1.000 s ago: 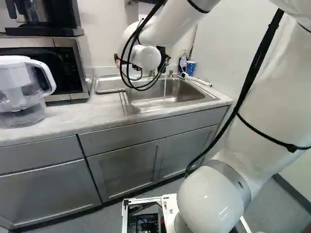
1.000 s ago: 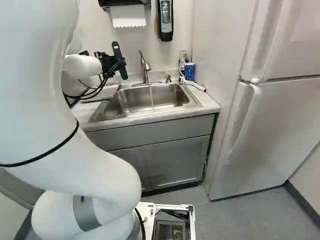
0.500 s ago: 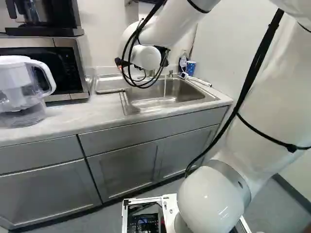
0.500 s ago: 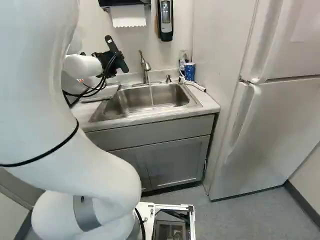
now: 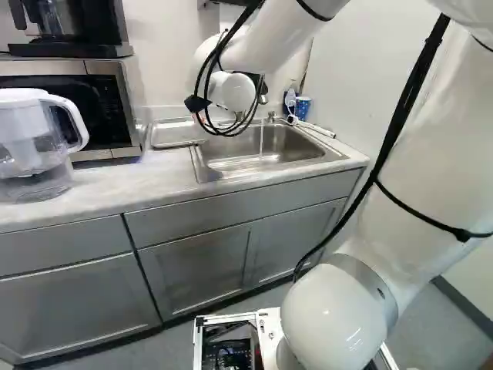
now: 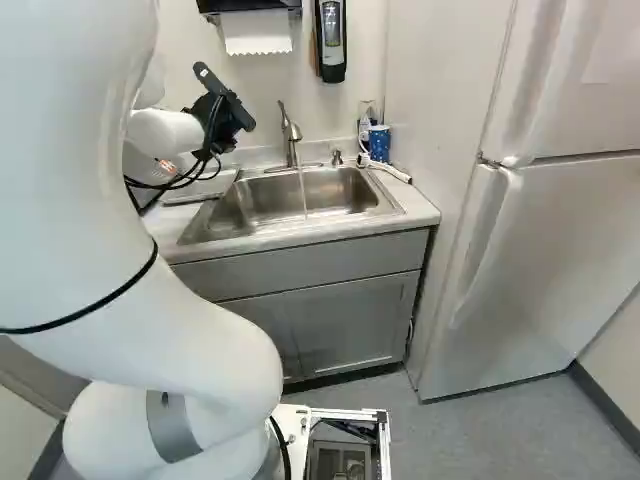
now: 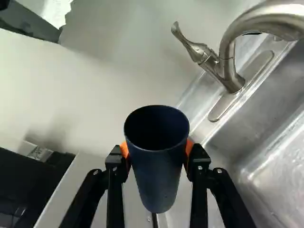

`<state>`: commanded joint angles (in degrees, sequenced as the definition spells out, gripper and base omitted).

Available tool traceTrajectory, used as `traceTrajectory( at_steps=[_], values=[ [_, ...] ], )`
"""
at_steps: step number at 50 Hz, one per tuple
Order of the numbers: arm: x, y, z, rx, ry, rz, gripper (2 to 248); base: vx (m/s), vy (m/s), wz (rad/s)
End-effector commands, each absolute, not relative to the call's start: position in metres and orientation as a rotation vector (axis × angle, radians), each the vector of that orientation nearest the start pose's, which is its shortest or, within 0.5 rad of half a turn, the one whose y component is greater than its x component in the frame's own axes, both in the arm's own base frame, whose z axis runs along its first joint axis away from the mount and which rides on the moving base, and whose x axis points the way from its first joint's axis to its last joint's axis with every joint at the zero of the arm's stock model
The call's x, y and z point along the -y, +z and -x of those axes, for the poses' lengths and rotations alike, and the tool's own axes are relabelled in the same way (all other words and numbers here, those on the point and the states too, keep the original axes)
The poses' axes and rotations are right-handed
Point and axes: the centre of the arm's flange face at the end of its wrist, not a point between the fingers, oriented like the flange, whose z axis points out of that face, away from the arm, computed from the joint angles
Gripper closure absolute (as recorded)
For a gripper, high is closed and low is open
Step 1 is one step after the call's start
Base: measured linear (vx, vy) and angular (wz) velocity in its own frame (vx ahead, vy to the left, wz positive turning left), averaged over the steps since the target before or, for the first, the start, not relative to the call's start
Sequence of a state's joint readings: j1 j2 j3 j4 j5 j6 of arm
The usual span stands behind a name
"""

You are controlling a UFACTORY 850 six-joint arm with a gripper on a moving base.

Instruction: Rinse the cup and place it in the tray

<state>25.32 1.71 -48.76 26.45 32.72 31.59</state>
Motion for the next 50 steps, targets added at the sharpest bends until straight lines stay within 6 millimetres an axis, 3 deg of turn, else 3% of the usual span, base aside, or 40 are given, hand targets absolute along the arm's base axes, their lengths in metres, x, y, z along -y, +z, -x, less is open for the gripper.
traceTrajectory(
  at_steps=[50],
  values=[
    [-0.1967,0.5849,-0.4594,-0.106,-1.77,2.14,125,0.0,0.0,0.0]
  ],
)
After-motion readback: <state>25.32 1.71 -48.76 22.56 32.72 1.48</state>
